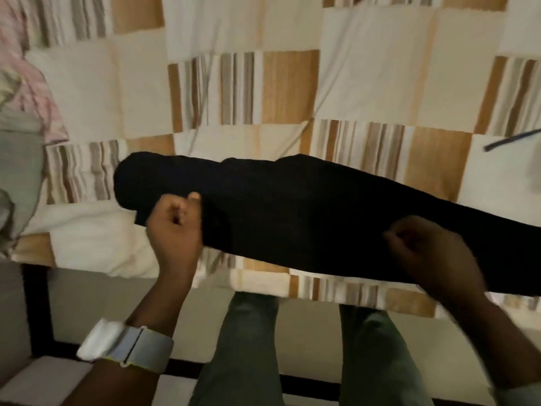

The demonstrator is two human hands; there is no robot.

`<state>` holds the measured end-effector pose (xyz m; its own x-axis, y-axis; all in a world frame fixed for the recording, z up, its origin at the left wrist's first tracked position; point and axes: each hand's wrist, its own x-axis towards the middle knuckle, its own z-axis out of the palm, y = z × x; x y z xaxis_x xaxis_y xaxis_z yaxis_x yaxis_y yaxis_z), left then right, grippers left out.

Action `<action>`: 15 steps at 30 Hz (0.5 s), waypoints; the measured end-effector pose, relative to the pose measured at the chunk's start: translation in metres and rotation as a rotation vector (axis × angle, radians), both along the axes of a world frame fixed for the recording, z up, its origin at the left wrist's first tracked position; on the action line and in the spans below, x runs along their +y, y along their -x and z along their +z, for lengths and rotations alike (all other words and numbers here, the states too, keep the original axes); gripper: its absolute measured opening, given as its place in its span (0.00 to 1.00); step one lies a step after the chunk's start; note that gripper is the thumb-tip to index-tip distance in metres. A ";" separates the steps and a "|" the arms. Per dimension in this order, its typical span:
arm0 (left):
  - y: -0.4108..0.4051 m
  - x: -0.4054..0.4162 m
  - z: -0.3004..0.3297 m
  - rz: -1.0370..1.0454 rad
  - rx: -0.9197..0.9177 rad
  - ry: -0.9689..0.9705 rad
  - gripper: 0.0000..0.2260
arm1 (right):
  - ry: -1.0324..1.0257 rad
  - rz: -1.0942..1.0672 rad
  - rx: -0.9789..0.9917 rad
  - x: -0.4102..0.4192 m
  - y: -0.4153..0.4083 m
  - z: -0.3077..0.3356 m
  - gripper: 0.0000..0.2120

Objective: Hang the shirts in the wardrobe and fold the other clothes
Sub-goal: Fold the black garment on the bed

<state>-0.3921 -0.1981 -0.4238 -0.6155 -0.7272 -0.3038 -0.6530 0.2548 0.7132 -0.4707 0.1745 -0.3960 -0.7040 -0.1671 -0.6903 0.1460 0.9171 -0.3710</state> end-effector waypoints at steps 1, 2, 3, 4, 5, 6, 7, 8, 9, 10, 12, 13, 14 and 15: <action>-0.006 -0.021 -0.004 0.274 -0.017 -0.162 0.12 | 0.069 0.061 -0.037 -0.051 0.003 -0.006 0.14; -0.009 -0.031 -0.010 0.502 -0.073 -0.401 0.13 | 0.105 0.143 -0.056 -0.090 0.005 -0.013 0.15; -0.020 -0.049 -0.020 0.650 -0.128 -0.593 0.16 | 0.119 0.220 -0.068 -0.137 0.005 -0.023 0.17; -0.023 -0.053 -0.027 0.691 -0.164 -0.694 0.20 | 0.136 0.265 -0.032 -0.167 0.006 -0.031 0.18; -0.026 -0.056 -0.033 0.660 -0.180 -0.732 0.24 | 0.167 0.287 0.032 -0.194 0.009 -0.035 0.17; -0.027 -0.062 -0.039 0.623 -0.170 -0.760 0.27 | 0.211 0.293 0.134 -0.222 0.008 -0.042 0.16; -0.028 -0.061 -0.040 0.604 -0.154 -0.777 0.30 | 0.255 0.300 0.263 -0.239 0.004 -0.042 0.15; -0.021 -0.056 -0.039 0.603 -0.145 -0.802 0.32 | 0.286 0.317 0.383 -0.248 0.002 -0.042 0.18; -0.023 -0.060 -0.042 0.630 -0.146 -0.826 0.33 | 0.281 0.365 0.448 -0.264 -0.006 -0.045 0.23; -0.023 -0.063 -0.044 0.646 -0.151 -0.840 0.34 | 0.245 0.434 0.488 -0.276 -0.014 -0.053 0.29; -0.029 -0.072 -0.049 0.636 -0.148 -0.865 0.33 | 0.112 0.562 0.494 -0.297 -0.029 -0.070 0.39; -0.032 -0.074 -0.051 0.619 -0.137 -0.879 0.33 | 0.060 0.586 0.490 -0.300 -0.033 -0.077 0.42; -0.034 -0.075 -0.052 0.592 -0.122 -0.896 0.32 | 0.036 0.578 0.497 -0.301 -0.034 -0.082 0.43; -0.036 -0.075 -0.053 0.568 -0.105 -0.907 0.32 | 0.032 0.551 0.518 -0.300 -0.031 -0.085 0.41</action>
